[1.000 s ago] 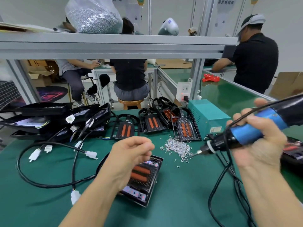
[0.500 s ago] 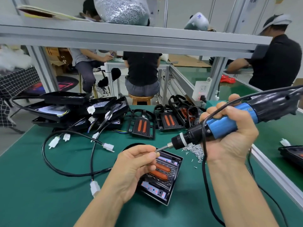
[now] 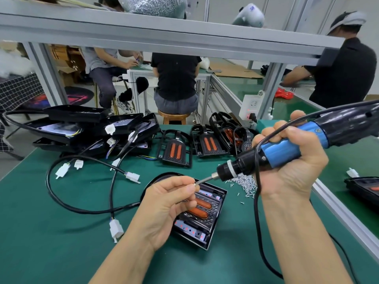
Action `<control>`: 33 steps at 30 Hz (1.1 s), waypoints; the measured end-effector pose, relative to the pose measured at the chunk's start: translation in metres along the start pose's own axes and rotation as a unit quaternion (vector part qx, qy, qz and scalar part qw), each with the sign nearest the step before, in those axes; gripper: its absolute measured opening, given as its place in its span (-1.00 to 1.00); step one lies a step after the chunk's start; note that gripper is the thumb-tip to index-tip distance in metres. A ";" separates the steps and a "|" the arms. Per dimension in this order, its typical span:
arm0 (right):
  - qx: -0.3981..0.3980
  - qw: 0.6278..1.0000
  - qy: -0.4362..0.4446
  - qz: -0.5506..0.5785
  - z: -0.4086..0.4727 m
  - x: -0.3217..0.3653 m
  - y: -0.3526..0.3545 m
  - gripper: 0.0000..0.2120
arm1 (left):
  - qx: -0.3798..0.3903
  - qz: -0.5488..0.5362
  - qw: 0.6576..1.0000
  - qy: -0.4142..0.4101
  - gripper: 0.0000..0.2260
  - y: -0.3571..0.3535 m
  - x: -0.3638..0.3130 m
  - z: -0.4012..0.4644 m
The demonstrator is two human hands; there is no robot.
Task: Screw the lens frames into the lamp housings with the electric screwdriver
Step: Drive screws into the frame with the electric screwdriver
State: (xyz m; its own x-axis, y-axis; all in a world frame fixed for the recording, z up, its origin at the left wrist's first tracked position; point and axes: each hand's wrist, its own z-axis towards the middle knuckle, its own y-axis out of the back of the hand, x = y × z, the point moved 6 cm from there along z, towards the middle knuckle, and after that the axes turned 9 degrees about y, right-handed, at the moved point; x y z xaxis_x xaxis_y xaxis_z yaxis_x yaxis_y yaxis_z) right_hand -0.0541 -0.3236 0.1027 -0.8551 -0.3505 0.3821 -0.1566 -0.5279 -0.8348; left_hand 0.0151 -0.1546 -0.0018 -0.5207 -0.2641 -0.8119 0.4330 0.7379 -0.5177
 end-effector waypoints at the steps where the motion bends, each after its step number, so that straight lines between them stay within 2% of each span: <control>1: 0.001 1.000 0.000 0.001 0.000 0.000 0.000 -0.77 | -0.002 0.001 1.000 -0.001 -0.83 0.000 0.000 0.000; 15: 0.030 0.999 -0.011 -0.004 -0.002 0.000 0.001 -0.78 | -0.012 0.019 0.999 -0.028 -0.90 -0.002 0.003 -0.001; 20: 0.042 0.999 -0.014 0.006 -0.001 -0.002 -0.001 -0.78 | -0.032 0.086 0.991 -0.095 -0.89 0.000 -0.007 -0.002; 23: 0.009 1.000 -0.004 0.021 -0.001 -0.004 0.002 -0.76 | -0.073 0.115 0.979 -0.150 -0.89 0.002 -0.014 -0.004; 25: -0.018 1.000 0.003 0.022 -0.002 -0.004 0.005 -0.74 | -0.105 0.129 0.968 -0.186 -0.80 0.001 -0.015 -0.007; 27: -0.032 0.999 0.009 0.019 -0.003 -0.004 0.007 -0.76 | -0.119 0.124 0.965 -0.200 -0.78 0.001 -0.014 -0.008; 29: -0.024 0.999 0.021 0.020 -0.003 -0.002 0.008 -0.79 | -0.100 0.094 0.976 -0.167 -0.85 0.001 -0.010 -0.004; 31: 0.017 0.999 0.030 0.007 -0.003 0.002 0.005 -0.78 | -0.048 0.039 0.993 -0.099 -0.90 -0.001 -0.003 0.002; 33: 0.061 0.997 0.039 -0.013 -0.004 0.005 0.001 -0.77 | -0.020 0.029 0.998 -0.061 -0.90 -0.004 0.002 0.004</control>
State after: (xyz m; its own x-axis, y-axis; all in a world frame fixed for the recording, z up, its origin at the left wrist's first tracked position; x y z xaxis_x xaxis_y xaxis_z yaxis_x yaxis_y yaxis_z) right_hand -0.0601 -0.3232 0.1018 -0.8877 -0.2773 0.3676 -0.1222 -0.6278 -0.7687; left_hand 0.0154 -0.1607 -0.0027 -0.4019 -0.2919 -0.8679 0.4279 0.7781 -0.4598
